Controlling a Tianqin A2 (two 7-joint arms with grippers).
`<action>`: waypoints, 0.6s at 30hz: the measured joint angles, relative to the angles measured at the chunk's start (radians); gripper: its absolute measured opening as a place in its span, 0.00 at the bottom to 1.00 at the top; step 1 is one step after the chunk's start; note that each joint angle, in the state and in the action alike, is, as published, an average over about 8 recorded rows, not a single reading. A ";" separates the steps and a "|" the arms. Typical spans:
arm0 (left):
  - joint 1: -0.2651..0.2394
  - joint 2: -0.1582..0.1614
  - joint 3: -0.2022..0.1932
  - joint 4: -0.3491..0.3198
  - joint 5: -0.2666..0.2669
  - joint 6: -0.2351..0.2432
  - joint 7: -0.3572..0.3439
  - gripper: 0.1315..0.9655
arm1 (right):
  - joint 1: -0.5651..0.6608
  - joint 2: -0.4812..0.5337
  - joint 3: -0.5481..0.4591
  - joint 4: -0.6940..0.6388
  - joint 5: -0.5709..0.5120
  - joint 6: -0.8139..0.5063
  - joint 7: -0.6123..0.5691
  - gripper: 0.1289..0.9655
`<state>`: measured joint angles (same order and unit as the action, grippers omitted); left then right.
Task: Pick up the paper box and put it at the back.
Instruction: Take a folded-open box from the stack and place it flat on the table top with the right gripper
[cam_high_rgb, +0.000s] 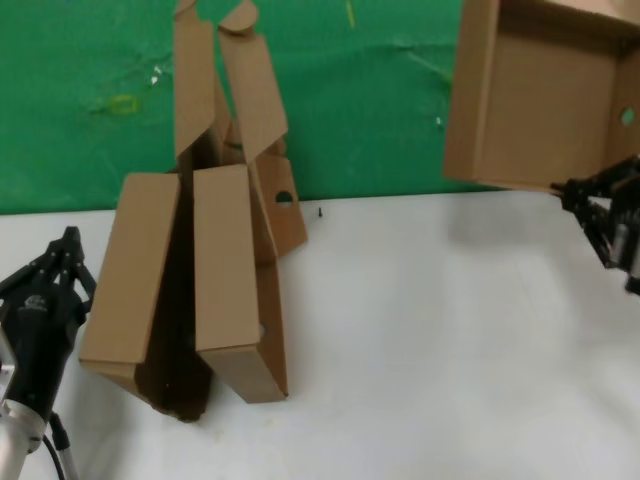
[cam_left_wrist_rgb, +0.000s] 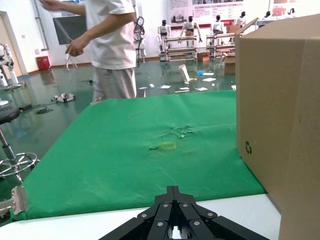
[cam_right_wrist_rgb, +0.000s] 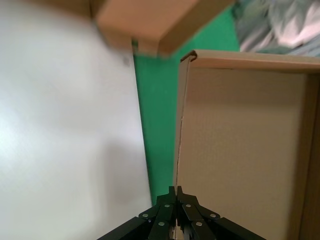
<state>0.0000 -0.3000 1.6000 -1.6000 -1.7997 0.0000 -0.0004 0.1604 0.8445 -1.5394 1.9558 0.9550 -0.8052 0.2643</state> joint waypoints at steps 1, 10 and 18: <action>0.000 0.000 0.000 0.000 0.000 0.000 0.000 0.01 | 0.038 -0.018 -0.024 -0.013 -0.050 -0.022 0.010 0.02; 0.000 0.000 0.000 0.000 0.000 0.000 0.000 0.01 | 0.309 -0.219 -0.239 -0.183 -0.470 -0.149 0.069 0.02; 0.000 0.000 0.000 0.000 0.000 0.000 0.000 0.01 | 0.423 -0.381 -0.307 -0.333 -0.644 -0.204 0.083 0.02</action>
<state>0.0000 -0.3000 1.6001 -1.6000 -1.7997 0.0000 -0.0004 0.5832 0.4635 -1.8466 1.6223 0.3107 -1.0093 0.3478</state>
